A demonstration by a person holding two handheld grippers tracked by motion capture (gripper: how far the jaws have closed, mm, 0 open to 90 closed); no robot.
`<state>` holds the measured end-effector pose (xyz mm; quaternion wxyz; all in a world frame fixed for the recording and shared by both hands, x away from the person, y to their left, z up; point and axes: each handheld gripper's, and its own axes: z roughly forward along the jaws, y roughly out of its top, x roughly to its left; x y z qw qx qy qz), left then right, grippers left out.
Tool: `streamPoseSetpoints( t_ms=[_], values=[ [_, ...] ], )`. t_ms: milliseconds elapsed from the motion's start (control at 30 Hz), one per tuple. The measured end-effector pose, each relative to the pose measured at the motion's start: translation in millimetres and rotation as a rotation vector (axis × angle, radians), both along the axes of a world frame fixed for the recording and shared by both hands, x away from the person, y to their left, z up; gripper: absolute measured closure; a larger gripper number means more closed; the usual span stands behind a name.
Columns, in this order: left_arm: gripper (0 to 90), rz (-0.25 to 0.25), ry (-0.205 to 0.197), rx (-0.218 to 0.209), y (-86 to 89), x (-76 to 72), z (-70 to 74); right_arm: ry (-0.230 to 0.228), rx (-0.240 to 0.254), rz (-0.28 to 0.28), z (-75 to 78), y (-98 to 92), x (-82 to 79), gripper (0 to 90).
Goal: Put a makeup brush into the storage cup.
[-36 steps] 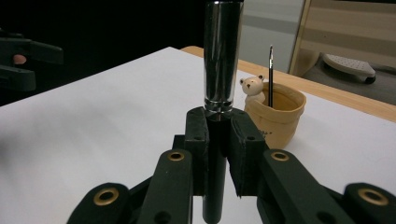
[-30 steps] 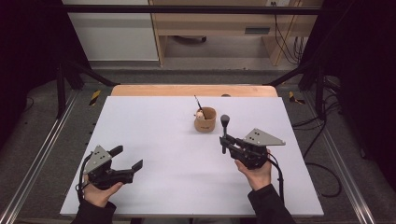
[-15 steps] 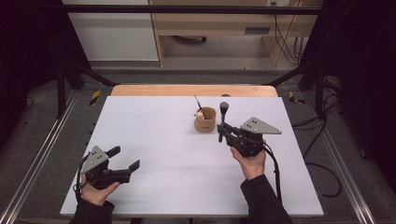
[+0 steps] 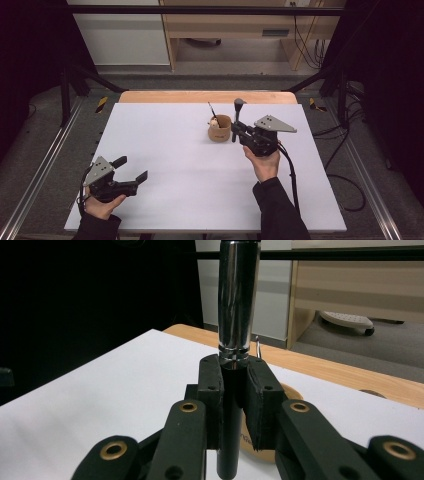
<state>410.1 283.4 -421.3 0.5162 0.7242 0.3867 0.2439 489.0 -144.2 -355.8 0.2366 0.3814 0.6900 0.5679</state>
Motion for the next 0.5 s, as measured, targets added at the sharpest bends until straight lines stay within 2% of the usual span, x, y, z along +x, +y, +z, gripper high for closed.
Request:
streamPoseSetpoints(
  t_ms=[500],
  values=[
    [7.4, -0.001, -0.001, 0.012, 0.3, 1.5, -1.1, 0.019, 0.011, -0.047, 2.8, 8.6, 28.3, 79.5]
  ],
)
